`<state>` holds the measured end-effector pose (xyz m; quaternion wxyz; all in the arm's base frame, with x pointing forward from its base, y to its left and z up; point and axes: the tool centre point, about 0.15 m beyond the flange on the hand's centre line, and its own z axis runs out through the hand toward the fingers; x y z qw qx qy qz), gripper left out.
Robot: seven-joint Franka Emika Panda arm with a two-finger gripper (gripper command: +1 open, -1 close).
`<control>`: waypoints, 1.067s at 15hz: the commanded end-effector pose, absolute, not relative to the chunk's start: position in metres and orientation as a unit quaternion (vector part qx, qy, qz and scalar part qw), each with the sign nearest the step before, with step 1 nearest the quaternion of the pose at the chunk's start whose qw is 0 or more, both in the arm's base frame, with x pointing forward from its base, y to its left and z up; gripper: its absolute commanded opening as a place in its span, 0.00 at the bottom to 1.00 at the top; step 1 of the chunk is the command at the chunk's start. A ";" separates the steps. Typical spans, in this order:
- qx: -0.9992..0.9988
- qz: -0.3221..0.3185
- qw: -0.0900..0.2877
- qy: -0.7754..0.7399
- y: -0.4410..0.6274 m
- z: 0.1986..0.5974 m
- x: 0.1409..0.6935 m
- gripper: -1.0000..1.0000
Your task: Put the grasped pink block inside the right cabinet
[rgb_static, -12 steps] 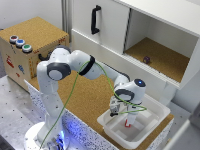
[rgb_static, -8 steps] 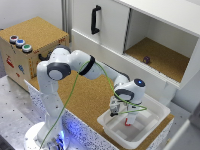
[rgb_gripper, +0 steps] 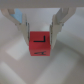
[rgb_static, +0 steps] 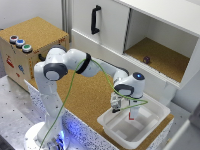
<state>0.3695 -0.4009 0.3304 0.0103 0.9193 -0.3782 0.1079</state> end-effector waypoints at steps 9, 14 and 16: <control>0.969 0.220 -0.017 -0.114 -0.417 0.477 0.558 0.00; 0.967 0.247 -0.034 -0.050 -0.411 0.489 0.599 0.00; 0.965 0.256 -0.046 -0.039 -0.407 0.493 0.610 0.00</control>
